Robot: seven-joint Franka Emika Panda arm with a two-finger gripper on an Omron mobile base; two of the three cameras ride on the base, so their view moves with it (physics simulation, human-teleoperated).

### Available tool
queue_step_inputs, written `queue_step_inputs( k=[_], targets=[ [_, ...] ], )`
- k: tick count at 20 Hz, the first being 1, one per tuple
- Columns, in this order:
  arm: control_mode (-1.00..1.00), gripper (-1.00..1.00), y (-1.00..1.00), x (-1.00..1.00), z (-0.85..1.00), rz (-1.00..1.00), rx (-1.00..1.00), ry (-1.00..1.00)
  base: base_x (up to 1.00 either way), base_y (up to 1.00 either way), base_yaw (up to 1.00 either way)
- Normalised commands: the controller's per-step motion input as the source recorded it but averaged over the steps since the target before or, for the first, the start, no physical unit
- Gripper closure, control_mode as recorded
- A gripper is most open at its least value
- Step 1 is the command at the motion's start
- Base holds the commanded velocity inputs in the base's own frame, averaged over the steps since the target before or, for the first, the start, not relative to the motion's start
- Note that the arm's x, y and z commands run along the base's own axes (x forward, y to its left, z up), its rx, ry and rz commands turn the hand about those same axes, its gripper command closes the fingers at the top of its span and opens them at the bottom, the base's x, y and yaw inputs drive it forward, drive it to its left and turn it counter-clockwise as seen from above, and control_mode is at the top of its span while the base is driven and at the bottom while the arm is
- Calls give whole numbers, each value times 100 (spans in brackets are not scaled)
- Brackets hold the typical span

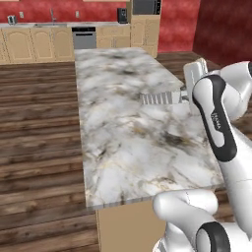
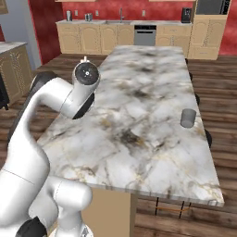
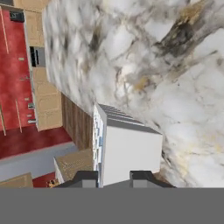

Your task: Open the freezer door, pick up the ice cube tray from the freezer, and place it on the dining counter.

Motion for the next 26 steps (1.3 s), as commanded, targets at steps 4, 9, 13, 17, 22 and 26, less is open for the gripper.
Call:
queue_step_inputs(
  k=[4, 9, 13, 17, 22, 26],
  targets=[
    [-100, 100, -9, 92, -50, 12, 0, 9, 0, 0, 0],
    [-100, 100, -3, 70, -56, 11, 0, 12, 0, 0, 0],
    [-100, 100, -12, 62, -63, 13, 0, 12, 0, 0, 0],
    [-100, 100, -18, 46, -81, 9, 0, 1, 0, 0, 0],
    [-100, 100, -33, 22, -66, 0, 0, -9, 0, 0, 0],
    [-100, 100, -26, 22, -62, 0, 0, -13, 0, 0, 0]
  ],
)
